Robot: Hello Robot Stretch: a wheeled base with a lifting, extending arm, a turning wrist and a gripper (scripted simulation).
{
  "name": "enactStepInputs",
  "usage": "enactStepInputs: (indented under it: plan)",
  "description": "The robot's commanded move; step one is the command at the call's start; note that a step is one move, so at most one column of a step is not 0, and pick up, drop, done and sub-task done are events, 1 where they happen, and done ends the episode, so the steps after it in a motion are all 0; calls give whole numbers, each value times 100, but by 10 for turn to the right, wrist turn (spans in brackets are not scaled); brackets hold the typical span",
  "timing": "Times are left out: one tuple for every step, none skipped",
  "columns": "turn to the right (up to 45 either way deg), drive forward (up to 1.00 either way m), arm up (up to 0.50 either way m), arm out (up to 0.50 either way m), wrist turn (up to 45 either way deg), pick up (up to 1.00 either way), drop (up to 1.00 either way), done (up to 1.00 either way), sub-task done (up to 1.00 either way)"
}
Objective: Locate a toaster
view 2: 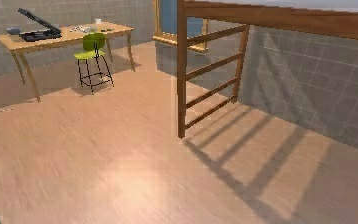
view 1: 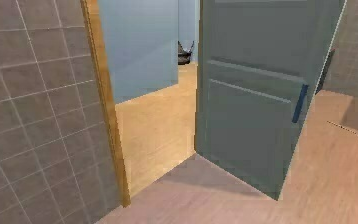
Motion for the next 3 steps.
enactStepInputs:
  plan:
    - [0, 100, 0, 0, 0, 0, 0, 0, 0]
    - [0, 25, 0, 0, 0, 0, 0, 0, 0]
    - [-420, 0, 0, 0, 0, 0, 0, 0, 0]
